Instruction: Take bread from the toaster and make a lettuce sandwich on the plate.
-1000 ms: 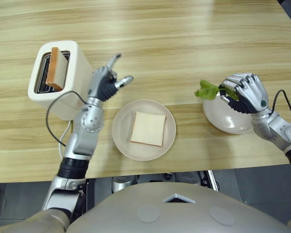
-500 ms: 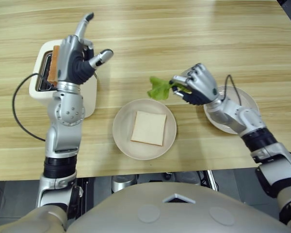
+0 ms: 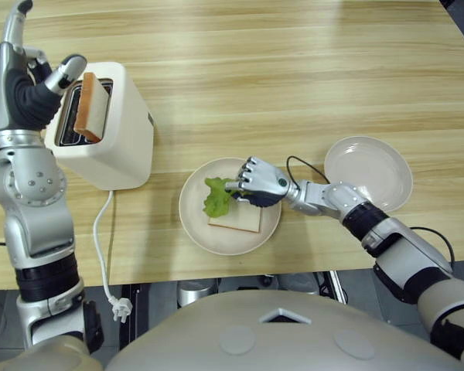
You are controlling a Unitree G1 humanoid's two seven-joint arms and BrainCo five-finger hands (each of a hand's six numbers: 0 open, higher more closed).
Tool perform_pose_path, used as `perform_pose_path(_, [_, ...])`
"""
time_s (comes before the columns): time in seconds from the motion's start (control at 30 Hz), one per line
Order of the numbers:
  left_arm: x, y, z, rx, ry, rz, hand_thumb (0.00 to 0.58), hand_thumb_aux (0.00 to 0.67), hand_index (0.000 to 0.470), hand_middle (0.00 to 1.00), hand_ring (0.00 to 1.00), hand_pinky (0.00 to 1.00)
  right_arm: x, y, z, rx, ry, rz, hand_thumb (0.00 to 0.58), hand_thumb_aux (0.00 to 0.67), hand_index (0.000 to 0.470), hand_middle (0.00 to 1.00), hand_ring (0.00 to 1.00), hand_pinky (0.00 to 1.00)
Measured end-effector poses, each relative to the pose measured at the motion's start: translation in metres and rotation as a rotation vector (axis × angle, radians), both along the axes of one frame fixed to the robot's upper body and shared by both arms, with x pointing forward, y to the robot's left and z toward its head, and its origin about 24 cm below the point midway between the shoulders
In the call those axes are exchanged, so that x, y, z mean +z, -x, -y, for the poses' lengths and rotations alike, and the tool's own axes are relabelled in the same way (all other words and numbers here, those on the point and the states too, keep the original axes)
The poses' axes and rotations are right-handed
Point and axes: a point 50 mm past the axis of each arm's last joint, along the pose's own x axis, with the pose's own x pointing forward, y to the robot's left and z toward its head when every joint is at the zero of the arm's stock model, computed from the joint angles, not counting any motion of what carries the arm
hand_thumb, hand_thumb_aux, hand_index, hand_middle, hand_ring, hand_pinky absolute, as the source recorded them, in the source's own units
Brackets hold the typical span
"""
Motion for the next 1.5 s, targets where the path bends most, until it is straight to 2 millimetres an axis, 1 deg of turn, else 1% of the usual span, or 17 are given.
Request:
perform_pose_path(0.03, [-0.003, 0.001, -0.004, 0.019, 0.004, -0.012, 0.000, 0.000, 0.000, 0.82, 0.82, 0.82, -0.003, 0.002, 0.001, 0.006, 0.014, -0.011, 0.580, 0.670, 0.460, 1.00, 1.00, 1.00])
perform_pose_path(0.07, [-0.005, 0.002, -0.006, 0.031, 0.006, -0.024, 0.000, 0.000, 0.000, 0.52, 0.52, 0.52, -0.005, 0.004, 0.002, 0.012, 0.027, -0.021, 0.580, 0.670, 0.460, 1.00, 1.00, 1.00])
perform_pose_path(0.1, [-0.007, 0.002, -0.008, 0.043, 0.010, -0.034, 0.000, 0.000, 0.000, 0.52, 0.52, 0.52, -0.008, 0.006, 0.004, 0.017, 0.038, -0.032, 0.580, 0.670, 0.460, 1.00, 1.00, 1.00])
perform_pose_path(0.13, [-0.008, 0.002, -0.009, 0.051, 0.011, -0.038, 0.000, 0.000, 0.000, 0.00, 0.00, 0.00, -0.009, 0.008, 0.005, 0.021, 0.045, -0.038, 0.580, 0.670, 0.460, 1.00, 1.00, 1.00])
perform_pose_path(0.2, [-0.008, 0.002, -0.010, 0.058, 0.012, -0.034, 0.000, 0.000, 0.000, 0.00, 0.00, 0.00, -0.011, 0.010, 0.007, 0.023, 0.054, -0.047, 0.580, 0.670, 0.460, 1.00, 1.00, 1.00])
perform_pose_path(0.23, [-0.008, 0.002, -0.010, 0.060, 0.012, -0.034, 0.000, 0.000, 0.000, 0.00, 0.00, 0.00, -0.011, 0.011, 0.007, 0.023, 0.058, -0.048, 0.570, 0.583, 0.400, 1.00, 1.00, 1.00])
perform_pose_path(0.27, [-0.008, 0.002, -0.010, 0.062, 0.013, -0.035, 0.000, 0.000, 0.000, 0.00, 0.00, 0.00, -0.011, 0.011, 0.008, 0.024, 0.062, -0.048, 0.570, 0.583, 0.400, 1.00, 1.00, 1.00])
perform_pose_path(0.3, [-0.008, 0.002, -0.010, 0.065, 0.015, -0.036, 0.000, 0.000, 0.000, 0.00, 0.00, 0.00, -0.011, 0.011, 0.008, 0.023, 0.071, -0.048, 0.000, 0.000, 0.000, 0.84, 0.84, 0.84])
perform_pose_path(0.43, [-0.011, 0.001, -0.012, 0.081, 0.025, -0.050, 0.000, 0.000, 0.000, 0.00, 0.00, 0.00, -0.013, 0.006, 0.012, -0.016, 0.101, -0.039, 0.000, 0.000, 0.000, 0.00, 0.00, 0.00])
perform_pose_path(0.63, [-0.026, -0.004, -0.013, 0.120, 0.001, -0.138, 0.000, 0.000, 0.000, 0.00, 0.00, 0.00, -0.003, -0.003, 0.019, -0.074, 0.087, 0.019, 0.000, 0.000, 0.000, 0.00, 0.00, 0.00])
perform_pose_path(0.9, [-0.059, -0.008, -0.013, 0.166, -0.049, -0.347, 0.000, 0.000, 0.000, 0.00, 0.00, 0.00, 0.043, -0.020, 0.029, -0.148, -0.042, 0.131, 0.000, 0.000, 0.000, 0.00, 0.00, 0.00])
perform_pose_path(0.93, [-0.060, -0.008, -0.011, 0.161, -0.071, -0.363, 0.053, 0.032, 0.022, 0.00, 0.00, 0.00, 0.049, -0.022, 0.031, -0.157, -0.059, 0.143, 0.000, 0.000, 0.000, 0.00, 0.00, 0.00])
perform_pose_path(0.97, [-0.061, -0.009, -0.011, 0.162, -0.079, -0.371, 0.368, 0.265, 0.182, 0.00, 0.00, 0.00, 0.052, -0.023, 0.032, -0.164, -0.069, 0.151, 0.000, 0.000, 0.000, 0.00, 0.00, 0.00])
perform_pose_path(1.0, [-0.061, -0.009, -0.011, 0.166, -0.090, -0.378, 0.512, 0.441, 0.303, 0.00, 0.00, 0.00, 0.055, -0.023, 0.032, -0.168, -0.078, 0.155, 0.000, 0.000, 0.000, 0.00, 0.00, 0.00])
perform_pose_path(1.03, [-0.060, -0.009, -0.011, 0.173, -0.103, -0.385, 0.512, 0.441, 0.303, 0.00, 0.00, 0.00, 0.057, -0.023, 0.033, -0.173, -0.087, 0.155, 0.000, 0.000, 0.000, 0.00, 0.00, 0.00])
perform_pose_path(1.07, [-0.061, -0.009, -0.012, 0.182, -0.111, -0.392, 0.580, 0.670, 0.460, 0.00, 0.00, 0.00, 0.058, -0.023, 0.034, -0.182, -0.094, 0.152, 0.000, 0.000, 0.000, 0.00, 0.00, 0.00])
perform_pose_path(1.5, [-0.059, -0.013, -0.009, 0.217, -0.144, -0.399, 0.580, 0.670, 0.460, 0.00, 0.00, 0.00, 0.062, -0.023, 0.039, -0.209, -0.130, 0.134, 0.000, 0.000, 0.000, 0.00, 0.00, 0.00])
